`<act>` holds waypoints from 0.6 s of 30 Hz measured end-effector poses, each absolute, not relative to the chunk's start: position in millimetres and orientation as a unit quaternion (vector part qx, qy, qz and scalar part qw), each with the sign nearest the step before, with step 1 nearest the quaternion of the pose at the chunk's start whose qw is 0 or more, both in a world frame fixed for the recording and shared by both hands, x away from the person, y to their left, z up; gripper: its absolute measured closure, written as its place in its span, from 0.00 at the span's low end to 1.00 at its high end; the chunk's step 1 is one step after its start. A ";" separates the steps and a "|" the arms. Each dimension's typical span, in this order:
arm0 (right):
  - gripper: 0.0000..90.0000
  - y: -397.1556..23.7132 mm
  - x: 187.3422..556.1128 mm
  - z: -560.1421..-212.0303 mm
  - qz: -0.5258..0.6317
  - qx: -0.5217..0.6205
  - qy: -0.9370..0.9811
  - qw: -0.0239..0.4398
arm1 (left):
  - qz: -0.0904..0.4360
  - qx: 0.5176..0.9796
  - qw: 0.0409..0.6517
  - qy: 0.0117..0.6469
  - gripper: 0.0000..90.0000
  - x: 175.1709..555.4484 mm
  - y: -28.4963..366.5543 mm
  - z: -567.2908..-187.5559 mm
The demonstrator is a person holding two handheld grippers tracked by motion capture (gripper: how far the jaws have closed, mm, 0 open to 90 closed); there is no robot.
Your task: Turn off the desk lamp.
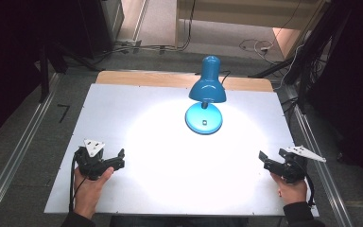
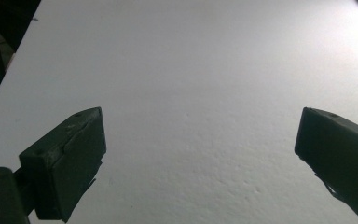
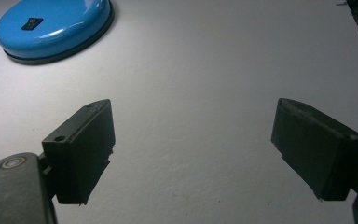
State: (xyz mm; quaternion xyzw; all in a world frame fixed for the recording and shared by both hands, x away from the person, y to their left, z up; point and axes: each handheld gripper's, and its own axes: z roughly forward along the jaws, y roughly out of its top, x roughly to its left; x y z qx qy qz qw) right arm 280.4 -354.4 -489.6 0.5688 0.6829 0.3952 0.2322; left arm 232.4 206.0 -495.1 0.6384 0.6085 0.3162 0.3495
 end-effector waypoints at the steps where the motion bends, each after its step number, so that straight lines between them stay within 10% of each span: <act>1: 0.13 -354.4 280.4 -489.6 0.395 0.569 0.683 0.232 | 0.320 0.636 0.353 0.607 0.03 230.8 205.2 -493.5; 18: 0.13 -342.2 286.6 -482.9 0.399 0.552 0.695 0.232 | 0.323 0.632 0.368 0.601 0.04 231.8 206.5 -492.8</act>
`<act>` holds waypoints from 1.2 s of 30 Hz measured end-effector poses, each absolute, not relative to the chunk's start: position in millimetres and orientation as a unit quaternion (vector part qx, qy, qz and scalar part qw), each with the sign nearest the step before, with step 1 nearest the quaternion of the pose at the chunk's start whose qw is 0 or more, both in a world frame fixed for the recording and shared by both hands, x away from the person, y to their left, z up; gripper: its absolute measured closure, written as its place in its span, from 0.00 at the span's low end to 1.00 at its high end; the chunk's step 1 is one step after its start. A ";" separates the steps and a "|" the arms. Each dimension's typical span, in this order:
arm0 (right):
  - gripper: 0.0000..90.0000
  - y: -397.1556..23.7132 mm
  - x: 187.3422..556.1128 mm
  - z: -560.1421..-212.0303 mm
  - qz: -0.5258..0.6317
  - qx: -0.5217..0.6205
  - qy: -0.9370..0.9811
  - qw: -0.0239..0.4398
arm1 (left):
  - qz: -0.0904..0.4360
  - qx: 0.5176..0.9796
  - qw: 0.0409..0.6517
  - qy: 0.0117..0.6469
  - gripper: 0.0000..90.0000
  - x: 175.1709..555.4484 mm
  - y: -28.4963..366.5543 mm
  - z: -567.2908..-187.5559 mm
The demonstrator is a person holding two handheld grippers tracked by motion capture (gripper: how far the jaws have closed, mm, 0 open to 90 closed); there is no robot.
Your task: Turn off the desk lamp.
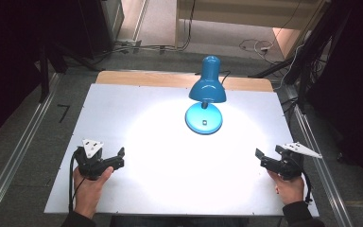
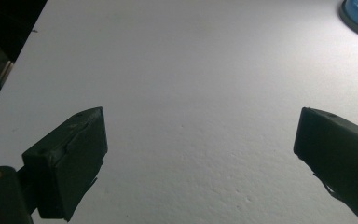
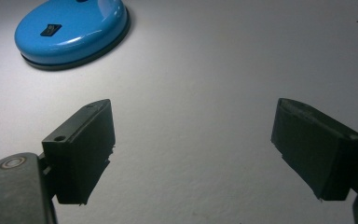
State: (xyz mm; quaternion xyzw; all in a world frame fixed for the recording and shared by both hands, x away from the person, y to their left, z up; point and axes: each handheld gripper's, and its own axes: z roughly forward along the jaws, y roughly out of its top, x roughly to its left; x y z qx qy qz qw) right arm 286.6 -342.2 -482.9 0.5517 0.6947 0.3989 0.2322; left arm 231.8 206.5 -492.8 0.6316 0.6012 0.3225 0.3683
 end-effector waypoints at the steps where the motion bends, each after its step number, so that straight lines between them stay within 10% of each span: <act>1: 0.13 -340.5 287.4 -482.5 0.399 0.551 0.695 0.233 | 0.324 0.631 0.368 0.601 0.04 231.6 206.6 -492.3; 36: 0.14 -265.5 318.3 -469.3 0.406 0.502 0.733 0.216 | 0.319 0.619 0.383 0.607 0.04 227.7 210.3 -490.6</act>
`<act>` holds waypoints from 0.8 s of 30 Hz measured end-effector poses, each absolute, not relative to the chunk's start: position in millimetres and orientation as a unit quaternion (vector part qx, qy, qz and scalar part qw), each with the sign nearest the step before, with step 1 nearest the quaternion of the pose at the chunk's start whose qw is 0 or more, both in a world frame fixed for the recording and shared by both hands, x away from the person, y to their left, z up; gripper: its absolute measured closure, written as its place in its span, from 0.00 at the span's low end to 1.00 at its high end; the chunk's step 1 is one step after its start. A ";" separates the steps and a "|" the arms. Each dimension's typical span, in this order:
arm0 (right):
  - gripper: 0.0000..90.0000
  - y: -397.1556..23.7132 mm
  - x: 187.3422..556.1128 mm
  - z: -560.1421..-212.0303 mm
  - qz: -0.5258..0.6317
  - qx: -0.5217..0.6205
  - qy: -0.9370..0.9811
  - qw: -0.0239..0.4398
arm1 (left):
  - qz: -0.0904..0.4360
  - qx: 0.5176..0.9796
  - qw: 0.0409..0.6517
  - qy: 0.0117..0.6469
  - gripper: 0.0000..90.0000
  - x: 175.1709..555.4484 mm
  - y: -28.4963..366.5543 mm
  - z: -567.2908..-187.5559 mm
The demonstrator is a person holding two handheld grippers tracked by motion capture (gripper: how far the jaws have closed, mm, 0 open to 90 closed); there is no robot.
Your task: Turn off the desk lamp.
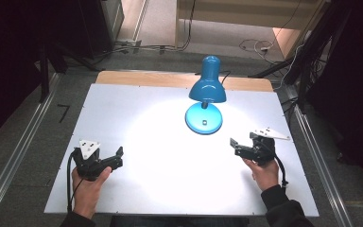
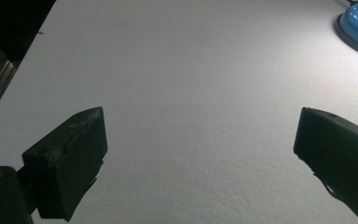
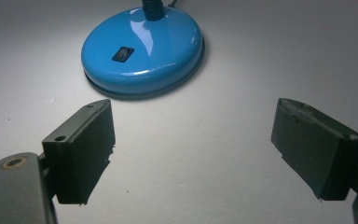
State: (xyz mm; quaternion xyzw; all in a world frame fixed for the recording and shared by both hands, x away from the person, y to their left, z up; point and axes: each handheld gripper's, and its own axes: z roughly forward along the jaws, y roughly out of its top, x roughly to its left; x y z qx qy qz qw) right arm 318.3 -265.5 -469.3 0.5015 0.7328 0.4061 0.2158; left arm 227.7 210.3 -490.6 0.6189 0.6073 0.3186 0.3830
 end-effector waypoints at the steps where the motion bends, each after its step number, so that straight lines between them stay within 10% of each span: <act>1: 0.14 -262.8 319.2 -469.3 0.404 0.502 0.734 0.216 | 0.320 0.617 0.384 0.608 0.04 227.7 210.2 -490.6; 24: 0.18 -223.2 339.8 -472.5 0.413 0.493 0.737 0.207 | 0.312 0.614 0.382 0.616 0.04 227.4 213.5 -491.3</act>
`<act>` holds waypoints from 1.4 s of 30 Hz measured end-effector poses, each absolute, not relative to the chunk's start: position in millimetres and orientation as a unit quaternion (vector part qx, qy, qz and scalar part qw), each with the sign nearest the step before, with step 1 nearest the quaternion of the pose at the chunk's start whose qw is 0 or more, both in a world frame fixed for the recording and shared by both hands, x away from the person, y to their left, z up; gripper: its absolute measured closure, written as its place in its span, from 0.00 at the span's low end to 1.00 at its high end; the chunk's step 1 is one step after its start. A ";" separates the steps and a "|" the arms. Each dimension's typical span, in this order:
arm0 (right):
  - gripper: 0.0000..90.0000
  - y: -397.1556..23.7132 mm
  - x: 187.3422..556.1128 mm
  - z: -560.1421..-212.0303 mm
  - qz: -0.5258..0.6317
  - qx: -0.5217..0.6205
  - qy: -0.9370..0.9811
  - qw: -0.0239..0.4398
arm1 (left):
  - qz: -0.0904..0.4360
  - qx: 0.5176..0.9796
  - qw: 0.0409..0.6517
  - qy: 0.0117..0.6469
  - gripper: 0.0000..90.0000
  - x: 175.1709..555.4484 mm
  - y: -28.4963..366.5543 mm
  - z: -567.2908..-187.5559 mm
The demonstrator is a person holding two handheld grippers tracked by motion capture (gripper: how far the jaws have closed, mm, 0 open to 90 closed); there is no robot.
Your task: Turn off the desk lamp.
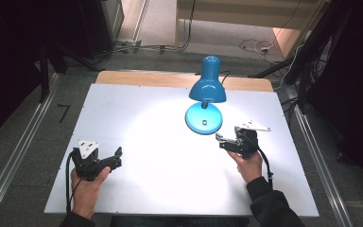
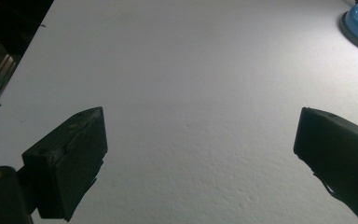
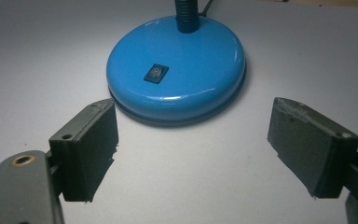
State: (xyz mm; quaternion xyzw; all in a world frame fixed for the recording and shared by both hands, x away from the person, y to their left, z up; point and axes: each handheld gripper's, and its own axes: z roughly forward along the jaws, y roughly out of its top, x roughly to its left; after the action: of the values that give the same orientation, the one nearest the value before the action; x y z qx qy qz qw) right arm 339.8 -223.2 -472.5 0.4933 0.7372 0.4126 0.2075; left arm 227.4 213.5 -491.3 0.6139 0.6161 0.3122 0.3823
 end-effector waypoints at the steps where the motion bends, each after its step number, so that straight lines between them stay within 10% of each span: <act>1: 0.19 -222.5 341.1 -473.1 0.415 0.495 0.735 0.206 | 0.313 0.613 0.383 0.616 0.04 227.2 213.5 -491.2; 14: 0.27 -207.7 353.8 -476.3 0.414 0.499 0.731 0.213 | 0.311 0.615 0.380 0.617 0.04 227.3 213.6 -491.9; 42: 0.98 -177.1 374.9 -491.7 0.427 0.488 0.732 0.208 | 0.309 0.615 0.383 0.616 0.04 226.6 215.3 -491.2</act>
State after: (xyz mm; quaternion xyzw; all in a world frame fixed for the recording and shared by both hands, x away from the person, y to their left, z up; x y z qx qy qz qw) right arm 374.9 -177.1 -491.7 0.4884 0.7319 0.4273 0.2077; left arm 226.6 215.3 -491.2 0.6154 0.6161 0.3086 0.3828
